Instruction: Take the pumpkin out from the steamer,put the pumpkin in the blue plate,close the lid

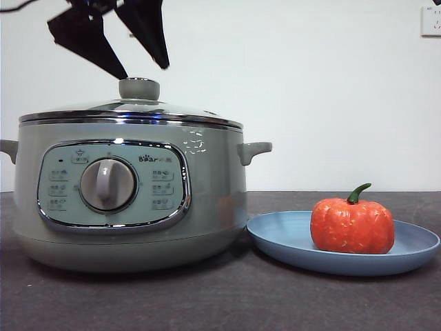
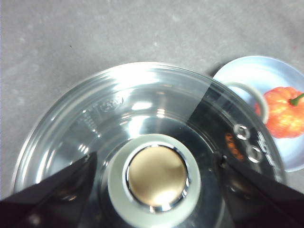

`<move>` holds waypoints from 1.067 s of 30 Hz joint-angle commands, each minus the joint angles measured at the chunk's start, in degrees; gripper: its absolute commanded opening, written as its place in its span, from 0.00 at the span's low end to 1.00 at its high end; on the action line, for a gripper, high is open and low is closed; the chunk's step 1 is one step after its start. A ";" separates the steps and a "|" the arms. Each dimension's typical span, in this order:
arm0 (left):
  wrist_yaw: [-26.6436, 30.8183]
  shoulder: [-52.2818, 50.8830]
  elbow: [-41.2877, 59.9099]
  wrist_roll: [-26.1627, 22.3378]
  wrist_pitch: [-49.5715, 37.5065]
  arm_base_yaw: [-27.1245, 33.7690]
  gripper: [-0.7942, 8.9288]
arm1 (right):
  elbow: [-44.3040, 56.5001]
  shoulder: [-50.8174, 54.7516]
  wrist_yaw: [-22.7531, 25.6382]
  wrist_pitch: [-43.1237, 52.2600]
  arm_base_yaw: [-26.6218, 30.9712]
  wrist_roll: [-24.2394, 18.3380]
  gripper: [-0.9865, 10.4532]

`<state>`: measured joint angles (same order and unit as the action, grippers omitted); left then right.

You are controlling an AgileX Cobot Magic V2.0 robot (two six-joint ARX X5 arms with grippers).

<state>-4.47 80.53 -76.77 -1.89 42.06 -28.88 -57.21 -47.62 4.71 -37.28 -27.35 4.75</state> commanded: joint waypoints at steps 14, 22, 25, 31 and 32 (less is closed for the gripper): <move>0.00 -8.24 -8.35 -4.20 12.79 -0.04 0.07 | 0.26 0.07 0.13 0.31 -0.04 -0.70 0.07; 3.91 -20.11 -2.51 -5.27 4.13 -0.04 0.07 | 2.34 2.36 0.15 5.62 -0.17 -3.32 0.08; 6.56 -27.45 6.27 -5.16 -3.43 -0.04 0.07 | 5.70 5.29 0.20 10.36 -0.48 -3.30 0.08; 10.40 -43.28 26.91 -2.69 -14.10 -0.04 0.07 | 16.55 12.66 0.17 19.63 -0.59 -3.17 0.08; 10.25 -45.81 30.05 -2.23 -15.23 -0.04 0.07 | 18.69 13.92 0.17 21.16 -0.57 -3.10 0.08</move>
<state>5.58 36.82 -50.24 -5.37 27.79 -28.88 -40.75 -34.44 4.71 -17.10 -27.79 1.72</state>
